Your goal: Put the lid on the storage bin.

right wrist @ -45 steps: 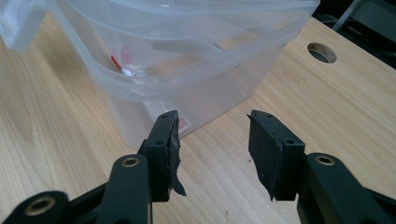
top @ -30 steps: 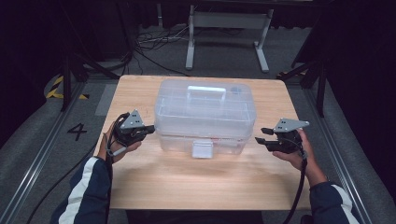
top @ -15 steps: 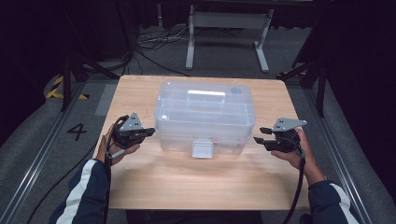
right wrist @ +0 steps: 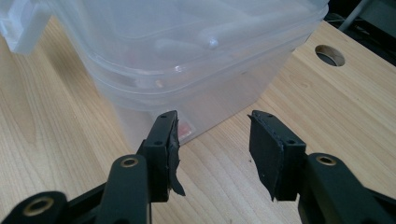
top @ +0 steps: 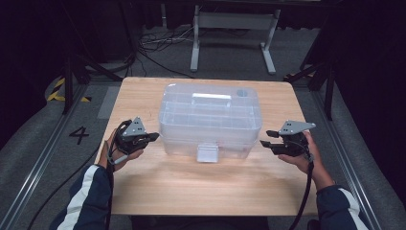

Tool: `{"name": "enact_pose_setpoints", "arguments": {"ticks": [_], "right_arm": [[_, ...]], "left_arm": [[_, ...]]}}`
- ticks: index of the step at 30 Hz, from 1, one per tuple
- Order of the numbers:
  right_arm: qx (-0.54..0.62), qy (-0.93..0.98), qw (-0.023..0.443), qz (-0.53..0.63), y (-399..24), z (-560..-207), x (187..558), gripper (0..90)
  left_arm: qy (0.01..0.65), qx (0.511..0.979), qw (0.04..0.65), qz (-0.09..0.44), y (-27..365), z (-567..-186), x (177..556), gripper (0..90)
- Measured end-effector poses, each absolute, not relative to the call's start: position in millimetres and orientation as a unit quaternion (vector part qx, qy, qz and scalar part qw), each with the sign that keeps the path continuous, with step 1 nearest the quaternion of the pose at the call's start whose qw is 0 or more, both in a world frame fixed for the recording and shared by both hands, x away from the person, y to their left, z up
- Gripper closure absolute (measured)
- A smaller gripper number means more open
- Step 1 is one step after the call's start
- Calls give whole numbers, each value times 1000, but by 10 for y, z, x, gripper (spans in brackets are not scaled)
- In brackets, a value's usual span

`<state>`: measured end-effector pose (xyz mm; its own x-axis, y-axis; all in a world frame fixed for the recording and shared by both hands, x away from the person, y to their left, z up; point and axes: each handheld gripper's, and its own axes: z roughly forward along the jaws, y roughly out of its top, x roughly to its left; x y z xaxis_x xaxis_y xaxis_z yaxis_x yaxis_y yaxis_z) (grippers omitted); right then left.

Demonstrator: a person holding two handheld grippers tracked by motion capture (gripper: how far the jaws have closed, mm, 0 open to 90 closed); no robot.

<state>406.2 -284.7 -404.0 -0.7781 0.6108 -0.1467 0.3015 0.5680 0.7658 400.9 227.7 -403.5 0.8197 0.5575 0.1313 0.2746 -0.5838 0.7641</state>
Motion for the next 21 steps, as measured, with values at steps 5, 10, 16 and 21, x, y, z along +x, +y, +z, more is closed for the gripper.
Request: {"name": "enact_pose_setpoints", "arguments": {"ticks": [5, 10, 16, 21], "right_arm": [[264, 862, 204, 382, -2871, -4018, 4041, 528], [261, 866, 209, 372, -2884, -3999, 3996, 518], [259, 873, 216, 352, -2910, -4002, 3919, 498], [256, 879, 218, 338, -2904, -4019, 3877, 481]], "left_arm": [[239, 874, 380, 187, 2295, -4033, 3972, 878], [240, 876, 372, 194, 2346, -4039, 3914, 849], [244, 883, 347, 200, 2459, -4099, 3818, 776], [253, 886, 332, 203, 2593, -4167, 3729, 727]]}}
